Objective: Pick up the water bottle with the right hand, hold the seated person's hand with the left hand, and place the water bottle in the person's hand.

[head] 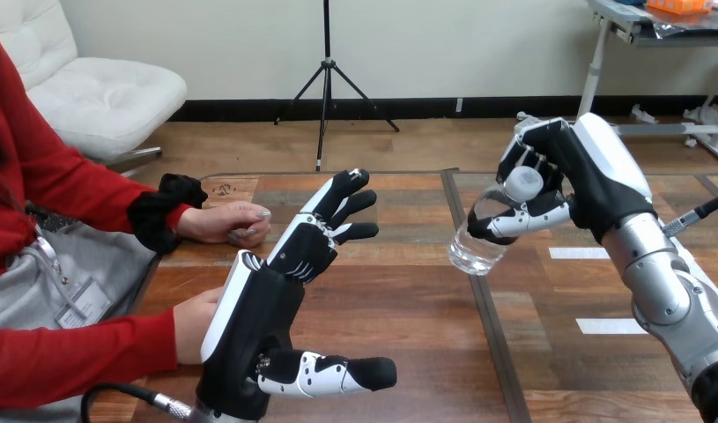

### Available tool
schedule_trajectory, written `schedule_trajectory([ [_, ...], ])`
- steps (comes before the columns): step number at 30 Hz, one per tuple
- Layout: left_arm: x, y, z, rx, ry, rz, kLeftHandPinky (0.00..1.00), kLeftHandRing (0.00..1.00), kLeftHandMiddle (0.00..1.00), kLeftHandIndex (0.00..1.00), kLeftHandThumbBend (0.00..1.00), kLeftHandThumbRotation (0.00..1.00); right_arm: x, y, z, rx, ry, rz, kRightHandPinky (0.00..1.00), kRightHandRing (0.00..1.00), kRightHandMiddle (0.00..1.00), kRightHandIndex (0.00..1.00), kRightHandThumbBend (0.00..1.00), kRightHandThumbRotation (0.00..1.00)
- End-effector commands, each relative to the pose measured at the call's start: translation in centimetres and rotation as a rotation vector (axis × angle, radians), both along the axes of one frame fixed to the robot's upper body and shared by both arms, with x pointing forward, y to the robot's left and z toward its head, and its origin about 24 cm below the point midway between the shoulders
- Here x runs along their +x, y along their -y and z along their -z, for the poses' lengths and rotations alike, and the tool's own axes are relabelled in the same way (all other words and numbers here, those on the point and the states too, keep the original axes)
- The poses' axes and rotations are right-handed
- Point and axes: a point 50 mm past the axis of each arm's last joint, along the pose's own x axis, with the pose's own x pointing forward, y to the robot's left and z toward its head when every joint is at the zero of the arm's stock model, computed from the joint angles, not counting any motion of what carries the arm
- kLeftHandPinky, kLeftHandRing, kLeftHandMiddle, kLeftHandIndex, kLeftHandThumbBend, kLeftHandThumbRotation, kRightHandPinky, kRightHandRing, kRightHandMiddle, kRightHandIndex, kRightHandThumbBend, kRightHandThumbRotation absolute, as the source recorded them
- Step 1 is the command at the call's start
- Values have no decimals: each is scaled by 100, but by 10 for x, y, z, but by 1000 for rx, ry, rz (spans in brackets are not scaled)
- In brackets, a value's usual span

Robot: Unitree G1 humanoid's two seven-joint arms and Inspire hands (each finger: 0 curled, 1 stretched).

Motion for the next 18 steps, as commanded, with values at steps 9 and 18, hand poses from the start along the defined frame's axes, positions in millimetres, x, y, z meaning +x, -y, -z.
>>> schedule_trajectory([
  [9, 14, -7, -19, 49, 100, -38, 79, 90, 94, 93, 100, 48, 0, -1, -50, 41, 200, -38, 12, 16, 21, 22, 98, 0],
  [18, 18, -16, -24, 132, 93, -150, 81, 92, 95, 94, 100, 48, -7, -9, -59, 66, 221, -80, 11, 15, 20, 23, 98, 0],
])
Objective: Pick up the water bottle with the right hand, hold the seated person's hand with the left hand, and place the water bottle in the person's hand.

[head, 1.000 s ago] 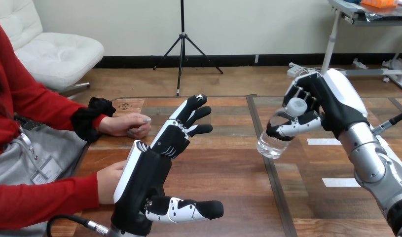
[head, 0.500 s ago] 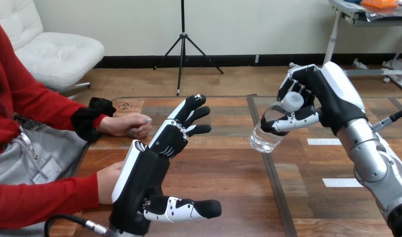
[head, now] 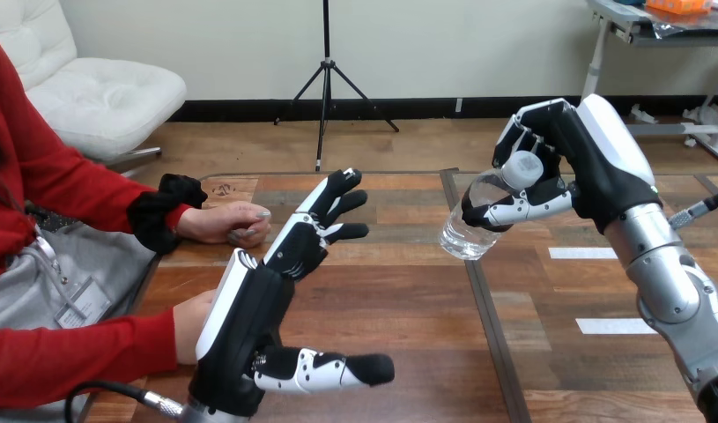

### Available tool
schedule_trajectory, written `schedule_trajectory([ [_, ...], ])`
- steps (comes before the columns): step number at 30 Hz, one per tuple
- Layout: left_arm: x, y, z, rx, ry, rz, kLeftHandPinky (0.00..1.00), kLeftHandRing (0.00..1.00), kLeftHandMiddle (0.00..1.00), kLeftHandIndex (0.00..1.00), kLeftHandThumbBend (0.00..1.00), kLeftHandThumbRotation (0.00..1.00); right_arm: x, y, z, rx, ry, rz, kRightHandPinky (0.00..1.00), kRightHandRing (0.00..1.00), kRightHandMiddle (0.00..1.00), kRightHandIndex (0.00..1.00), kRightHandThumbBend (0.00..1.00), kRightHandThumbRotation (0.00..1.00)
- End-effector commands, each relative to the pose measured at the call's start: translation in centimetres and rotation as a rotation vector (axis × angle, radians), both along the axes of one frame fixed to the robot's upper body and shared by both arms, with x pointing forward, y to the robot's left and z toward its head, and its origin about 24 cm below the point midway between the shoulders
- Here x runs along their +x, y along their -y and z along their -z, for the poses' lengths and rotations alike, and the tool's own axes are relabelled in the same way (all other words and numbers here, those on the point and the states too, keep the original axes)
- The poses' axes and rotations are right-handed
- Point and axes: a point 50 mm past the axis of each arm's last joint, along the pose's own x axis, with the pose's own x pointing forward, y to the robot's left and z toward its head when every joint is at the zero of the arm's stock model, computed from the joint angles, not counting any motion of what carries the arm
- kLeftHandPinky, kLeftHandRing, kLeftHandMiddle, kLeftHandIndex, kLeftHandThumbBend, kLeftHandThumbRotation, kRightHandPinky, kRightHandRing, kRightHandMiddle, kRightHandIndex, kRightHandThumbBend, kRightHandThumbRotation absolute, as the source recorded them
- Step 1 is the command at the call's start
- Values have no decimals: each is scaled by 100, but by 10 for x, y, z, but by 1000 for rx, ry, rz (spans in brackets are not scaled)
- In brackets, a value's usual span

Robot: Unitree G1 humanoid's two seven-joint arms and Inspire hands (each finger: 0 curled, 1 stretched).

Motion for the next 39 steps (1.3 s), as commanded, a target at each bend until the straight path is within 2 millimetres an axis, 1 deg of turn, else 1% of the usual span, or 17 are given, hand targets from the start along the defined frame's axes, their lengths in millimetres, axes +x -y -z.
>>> schedule_trajectory([
  [1, 15, -9, -24, 52, 99, -88, 83, 93, 95, 94, 100, 48, 1, -4, -41, 58, 150, -34, 11, 15, 20, 22, 98, 0],
  [3, 18, -14, -27, 124, 100, -133, 86, 95, 97, 96, 100, 50, -2, -7, -43, 69, 154, -52, 10, 15, 20, 22, 98, 0],
  [8, 23, -24, -36, 265, 102, -247, 91, 97, 98, 98, 100, 53, -7, -13, -47, 80, 171, -91, 10, 14, 20, 22, 98, 0],
  [11, 27, -30, -42, 309, 110, -291, 92, 97, 97, 97, 100, 53, -10, -17, -50, 85, 176, -112, 10, 14, 19, 22, 98, 0],
  [14, 31, -37, -47, 364, 126, -331, 93, 97, 96, 96, 100, 49, -14, -21, -52, 94, 176, -130, 10, 14, 19, 22, 99, 0],
  [17, 36, -44, -53, 439, 146, -379, 92, 96, 96, 97, 100, 49, -17, -25, -55, 102, 178, -148, 10, 14, 19, 22, 99, 0],
  [23, 43, -57, -63, 603, 183, -457, 92, 96, 97, 99, 100, 54, -23, -31, -59, 107, 171, -179, 10, 14, 19, 22, 100, 0],
  [29, 51, -69, -74, 694, 230, -509, 93, 97, 97, 98, 100, 57, -29, -36, -62, 117, 156, -208, 10, 14, 19, 22, 99, 0],
  [35, 59, -81, -83, 761, 269, -544, 92, 96, 95, 97, 100, 56, -34, -40, -64, 112, 151, -230, 10, 14, 19, 22, 99, 0],
  [39, 64, -87, -89, 805, 279, -558, 88, 94, 94, 95, 100, 53, -38, -42, -64, 109, 147, -240, 10, 14, 19, 23, 99, 0],
])
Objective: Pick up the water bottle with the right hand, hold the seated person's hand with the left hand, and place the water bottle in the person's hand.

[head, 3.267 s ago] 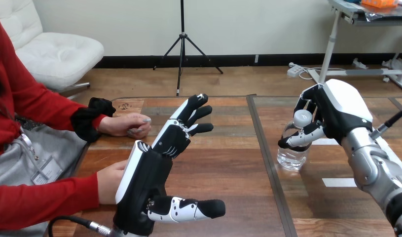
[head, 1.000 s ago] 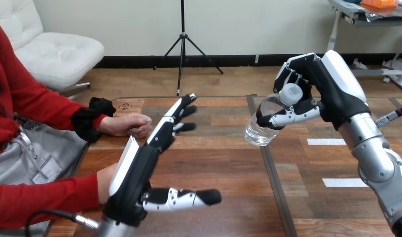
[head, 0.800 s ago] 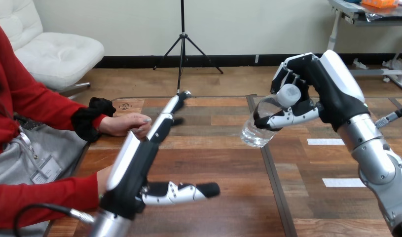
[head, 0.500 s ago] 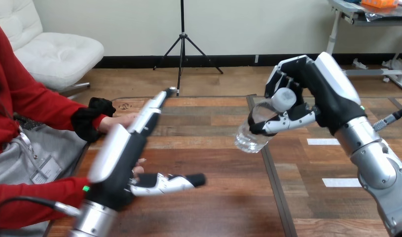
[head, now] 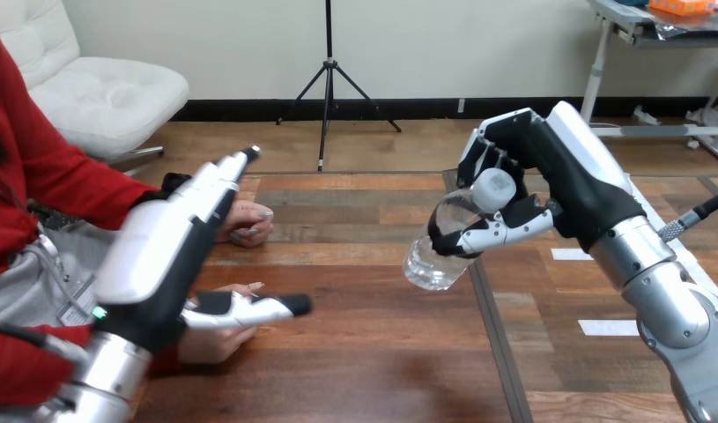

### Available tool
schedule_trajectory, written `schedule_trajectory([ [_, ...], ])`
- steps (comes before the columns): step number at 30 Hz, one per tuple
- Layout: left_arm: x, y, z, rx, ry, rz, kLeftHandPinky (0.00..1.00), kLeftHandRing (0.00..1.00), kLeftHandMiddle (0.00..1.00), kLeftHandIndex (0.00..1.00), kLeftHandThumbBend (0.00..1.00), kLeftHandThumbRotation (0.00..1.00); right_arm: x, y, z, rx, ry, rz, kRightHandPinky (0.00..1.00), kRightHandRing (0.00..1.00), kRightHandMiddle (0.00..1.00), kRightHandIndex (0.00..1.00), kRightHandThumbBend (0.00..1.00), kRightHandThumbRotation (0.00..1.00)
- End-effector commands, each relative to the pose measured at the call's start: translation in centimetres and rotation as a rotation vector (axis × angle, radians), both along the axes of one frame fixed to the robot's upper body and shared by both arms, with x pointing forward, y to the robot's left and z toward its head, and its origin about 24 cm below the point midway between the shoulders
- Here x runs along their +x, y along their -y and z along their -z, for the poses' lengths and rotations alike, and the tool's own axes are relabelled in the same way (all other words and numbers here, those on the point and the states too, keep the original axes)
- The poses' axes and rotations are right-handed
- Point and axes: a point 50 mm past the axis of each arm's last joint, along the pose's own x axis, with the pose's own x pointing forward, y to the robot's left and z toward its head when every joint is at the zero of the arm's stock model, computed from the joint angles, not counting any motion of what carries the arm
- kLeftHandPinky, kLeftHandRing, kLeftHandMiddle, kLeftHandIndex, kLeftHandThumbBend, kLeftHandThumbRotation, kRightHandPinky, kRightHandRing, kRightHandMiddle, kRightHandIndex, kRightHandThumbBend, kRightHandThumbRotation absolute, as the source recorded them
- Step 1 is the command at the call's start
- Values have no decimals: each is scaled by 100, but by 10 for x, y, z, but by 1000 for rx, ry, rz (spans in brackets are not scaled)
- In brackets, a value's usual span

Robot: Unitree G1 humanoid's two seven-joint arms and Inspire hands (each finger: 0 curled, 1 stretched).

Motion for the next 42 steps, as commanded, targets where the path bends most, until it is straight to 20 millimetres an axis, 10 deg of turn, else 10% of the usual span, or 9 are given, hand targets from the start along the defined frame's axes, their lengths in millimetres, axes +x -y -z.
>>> schedule_trajectory([
  [1, 28, -7, -56, 100, 217, 7, 88, 94, 93, 95, 100, 52, -5, -14, -47, 82, 180, -59, 10, 14, 19, 23, 99, 0],
  [27, 41, -26, -83, 292, 78, 34, 58, 72, 76, 76, 100, 46, -24, -19, -44, 66, 174, -89, 11, 15, 21, 26, 99, 0],
  [42, 41, -35, -94, 547, -70, 181, 64, 75, 78, 78, 100, 41, -33, -21, -43, 76, 181, -119, 11, 15, 21, 27, 98, 0],
])
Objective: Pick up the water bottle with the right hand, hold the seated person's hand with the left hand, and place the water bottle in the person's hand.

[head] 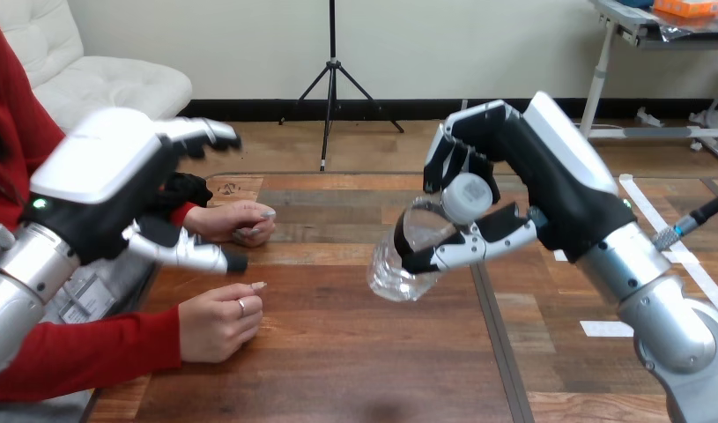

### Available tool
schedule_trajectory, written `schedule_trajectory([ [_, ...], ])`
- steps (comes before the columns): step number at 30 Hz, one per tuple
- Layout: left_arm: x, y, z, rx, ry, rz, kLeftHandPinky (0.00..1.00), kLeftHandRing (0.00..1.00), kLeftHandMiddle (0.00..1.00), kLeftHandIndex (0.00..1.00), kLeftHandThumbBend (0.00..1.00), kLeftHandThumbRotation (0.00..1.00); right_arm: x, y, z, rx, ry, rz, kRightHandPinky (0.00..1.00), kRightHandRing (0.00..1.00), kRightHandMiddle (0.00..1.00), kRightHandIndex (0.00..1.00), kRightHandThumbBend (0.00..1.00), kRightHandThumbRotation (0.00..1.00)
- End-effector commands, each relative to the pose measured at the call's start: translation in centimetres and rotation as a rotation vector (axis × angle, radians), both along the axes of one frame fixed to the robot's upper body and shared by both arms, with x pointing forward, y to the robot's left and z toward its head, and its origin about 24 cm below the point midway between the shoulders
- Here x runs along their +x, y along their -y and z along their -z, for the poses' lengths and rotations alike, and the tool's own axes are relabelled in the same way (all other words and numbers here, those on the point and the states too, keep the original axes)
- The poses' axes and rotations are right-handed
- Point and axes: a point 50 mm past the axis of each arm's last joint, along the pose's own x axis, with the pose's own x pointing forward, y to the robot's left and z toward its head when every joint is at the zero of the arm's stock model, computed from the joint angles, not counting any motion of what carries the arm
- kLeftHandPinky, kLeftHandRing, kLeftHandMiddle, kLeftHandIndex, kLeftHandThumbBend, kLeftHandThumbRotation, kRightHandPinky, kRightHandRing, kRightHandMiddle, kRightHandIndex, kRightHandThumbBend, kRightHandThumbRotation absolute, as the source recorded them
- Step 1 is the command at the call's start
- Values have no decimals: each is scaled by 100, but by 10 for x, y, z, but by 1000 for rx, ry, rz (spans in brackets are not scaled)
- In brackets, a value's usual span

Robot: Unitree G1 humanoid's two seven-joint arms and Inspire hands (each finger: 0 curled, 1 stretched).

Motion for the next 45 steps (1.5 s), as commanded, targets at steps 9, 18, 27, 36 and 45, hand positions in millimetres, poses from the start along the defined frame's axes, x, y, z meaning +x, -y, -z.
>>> schedule_trajectory([
  [9, 9, -10, -28, 247, -80, 67, 72, 79, 80, 80, 100, 38, -5, -2, -24, 61, 112, -27, 11, 15, 22, 27, 98, 0],
  [18, 10, -14, -28, 318, -158, 65, 74, 80, 82, 82, 100, 39, -4, -4, -26, 78, 138, -43, 11, 15, 22, 27, 98, 3],
  [27, 11, -18, -25, 363, -195, 48, 76, 82, 84, 84, 100, 43, -5, -6, -31, 80, 155, -59, 10, 14, 21, 27, 97, 5],
  [36, 14, -20, -18, 421, -228, 36, 76, 83, 84, 85, 100, 45, -6, -8, -36, 78, 175, -73, 10, 14, 20, 27, 96, 6],
  [45, 18, -23, -13, 441, -262, 16, 77, 84, 85, 85, 100, 44, -9, -10, -41, 73, 190, -79, 9, 13, 20, 27, 97, 6],
])
